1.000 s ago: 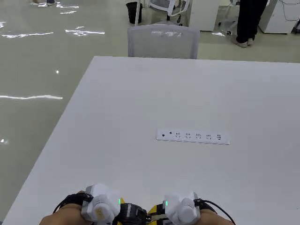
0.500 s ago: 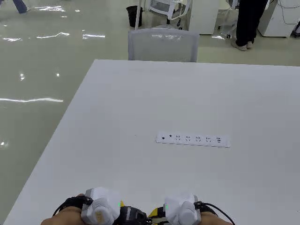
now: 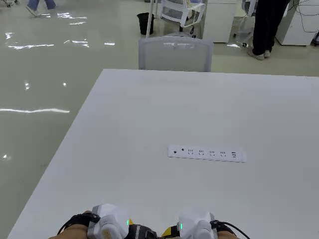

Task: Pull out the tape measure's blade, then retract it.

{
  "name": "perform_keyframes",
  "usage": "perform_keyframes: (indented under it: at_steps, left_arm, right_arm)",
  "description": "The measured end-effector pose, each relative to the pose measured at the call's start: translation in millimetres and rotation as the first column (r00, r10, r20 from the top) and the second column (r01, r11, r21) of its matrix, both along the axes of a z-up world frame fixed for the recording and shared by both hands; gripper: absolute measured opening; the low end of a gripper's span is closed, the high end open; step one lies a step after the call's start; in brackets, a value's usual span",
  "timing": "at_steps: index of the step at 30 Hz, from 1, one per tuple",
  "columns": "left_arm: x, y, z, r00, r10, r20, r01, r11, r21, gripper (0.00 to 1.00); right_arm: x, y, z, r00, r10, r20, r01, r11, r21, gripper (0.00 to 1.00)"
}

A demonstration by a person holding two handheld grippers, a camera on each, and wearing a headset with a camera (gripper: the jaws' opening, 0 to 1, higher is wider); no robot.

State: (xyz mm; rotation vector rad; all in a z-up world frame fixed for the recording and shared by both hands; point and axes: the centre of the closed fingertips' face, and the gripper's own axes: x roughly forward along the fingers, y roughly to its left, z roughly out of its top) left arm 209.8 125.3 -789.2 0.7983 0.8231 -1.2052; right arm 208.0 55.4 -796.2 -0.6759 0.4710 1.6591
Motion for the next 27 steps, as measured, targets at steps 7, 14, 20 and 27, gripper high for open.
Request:
perform_keyframes:
  at_steps: [7, 14, 20, 27]
  left_arm:
    - [-1.6, -2.1, 5.3, 1.0, 0.009, -0.006, -0.009, 1.0, -0.002, 0.28]
    - [-0.9, -1.2, 3.4, 1.0, 0.014, -0.013, -0.015, 1.0, -0.006, 0.28]
    - [-1.5, -0.9, 4.0, 1.0, 0.018, -0.015, -0.018, 1.0, -0.007, 0.28]
    - [-1.4, -0.2, 3.0, 1.0, 0.021, -0.012, -0.021, 1.0, -0.01, 0.28]
  right_arm:
    - [0.9, -2.6, 0.5, 1.0, 0.005, 0.008, -0.005, 1.0, -0.006, 0.12]
    - [1.6, -6.8, 0.8, 1.0, 0.004, 0.012, -0.004, 1.0, -0.01, 0.12]
    - [1.6, -9.0, 1.4, 1.0, 0.002, 0.011, -0.002, 1.0, -0.012, 0.12]
    - [1.3, -12.2, 3.1, 1.0, -0.006, 0.002, 0.006, 1.0, -0.011, 0.12]
